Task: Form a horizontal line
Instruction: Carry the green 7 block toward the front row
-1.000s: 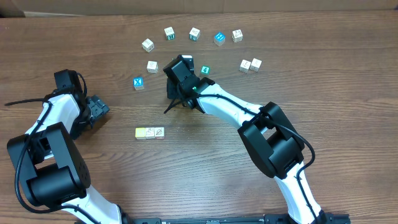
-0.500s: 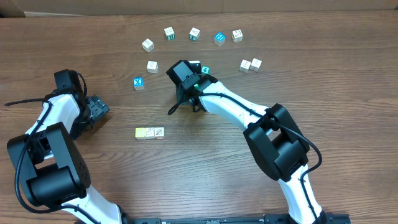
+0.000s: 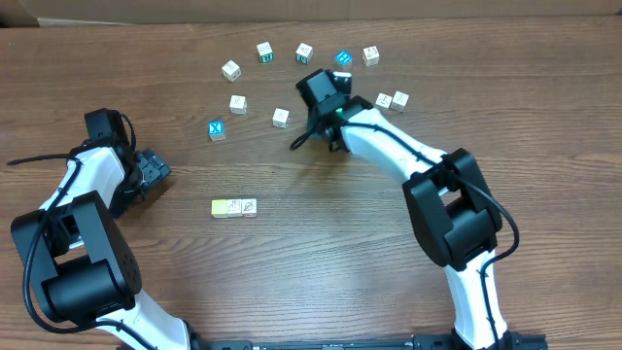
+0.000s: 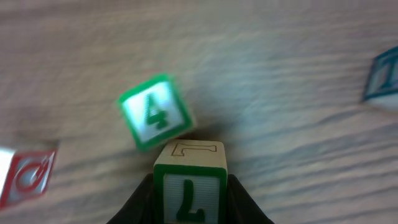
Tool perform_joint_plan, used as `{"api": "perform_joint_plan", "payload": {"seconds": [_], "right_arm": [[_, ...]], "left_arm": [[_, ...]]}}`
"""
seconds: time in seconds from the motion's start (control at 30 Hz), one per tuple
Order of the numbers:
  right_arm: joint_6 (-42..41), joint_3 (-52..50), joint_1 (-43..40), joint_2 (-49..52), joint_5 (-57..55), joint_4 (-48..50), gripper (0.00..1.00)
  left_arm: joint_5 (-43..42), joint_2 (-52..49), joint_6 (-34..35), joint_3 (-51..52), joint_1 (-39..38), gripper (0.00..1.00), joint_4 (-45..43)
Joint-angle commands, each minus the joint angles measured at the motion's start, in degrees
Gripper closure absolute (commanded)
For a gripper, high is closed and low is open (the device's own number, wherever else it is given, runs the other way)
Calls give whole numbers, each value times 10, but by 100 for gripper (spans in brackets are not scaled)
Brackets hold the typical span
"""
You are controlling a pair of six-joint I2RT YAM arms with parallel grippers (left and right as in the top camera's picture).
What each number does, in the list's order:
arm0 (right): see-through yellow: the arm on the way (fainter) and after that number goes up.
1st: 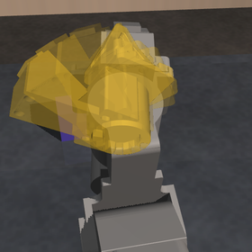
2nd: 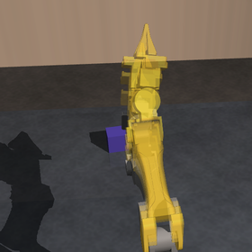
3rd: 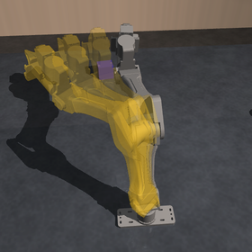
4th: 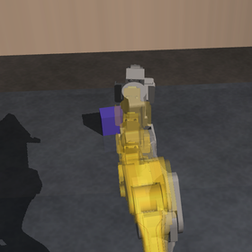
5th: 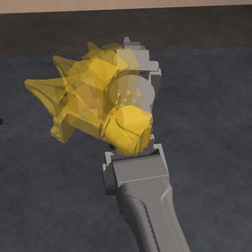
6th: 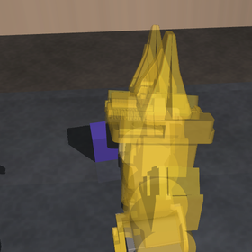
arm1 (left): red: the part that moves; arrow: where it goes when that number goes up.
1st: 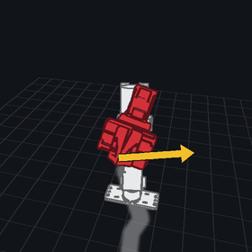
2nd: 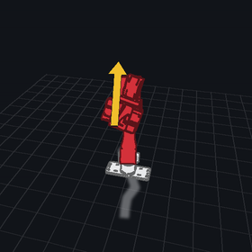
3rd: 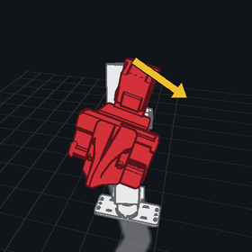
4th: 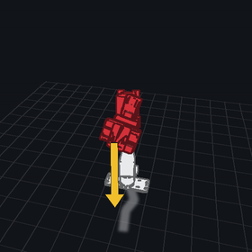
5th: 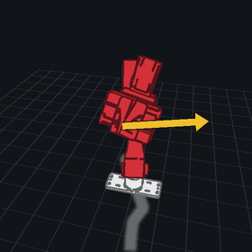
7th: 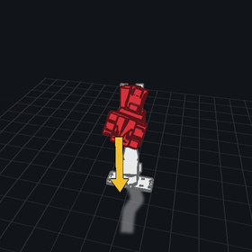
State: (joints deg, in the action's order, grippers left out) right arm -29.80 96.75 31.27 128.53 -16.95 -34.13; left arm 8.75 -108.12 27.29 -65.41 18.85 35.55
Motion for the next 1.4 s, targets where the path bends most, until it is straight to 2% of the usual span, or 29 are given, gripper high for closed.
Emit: {"api": "perform_joint_plan", "payload": {"seconds": [0.0, 0.07, 0.2, 0.33, 0.67, 1.37], "right_arm": [[-1, 10, -8, -6, 2, 6, 92], [-1, 10, -8, -6, 24, -2, 89], [-2, 10, -8, -6, 80, -54, 89], [-9, 10, -5, -6, 136, -109, 93], [-34, 10, -4, -6, 233, -199, 93], [-34, 24, -2, -63, 243, -254, 93]], "left_arm": [[4, -10, 2, 4, -1, 1, 3], [4, -10, 2, 4, -1, 0, 4], [4, -10, 2, 4, -1, 0, 3], [4, -10, 2, 4, -1, 0, 4], [4, -10, 2, 4, -1, 0, 4], [4, -10, 2, 4, -1, 0, 3]]}}
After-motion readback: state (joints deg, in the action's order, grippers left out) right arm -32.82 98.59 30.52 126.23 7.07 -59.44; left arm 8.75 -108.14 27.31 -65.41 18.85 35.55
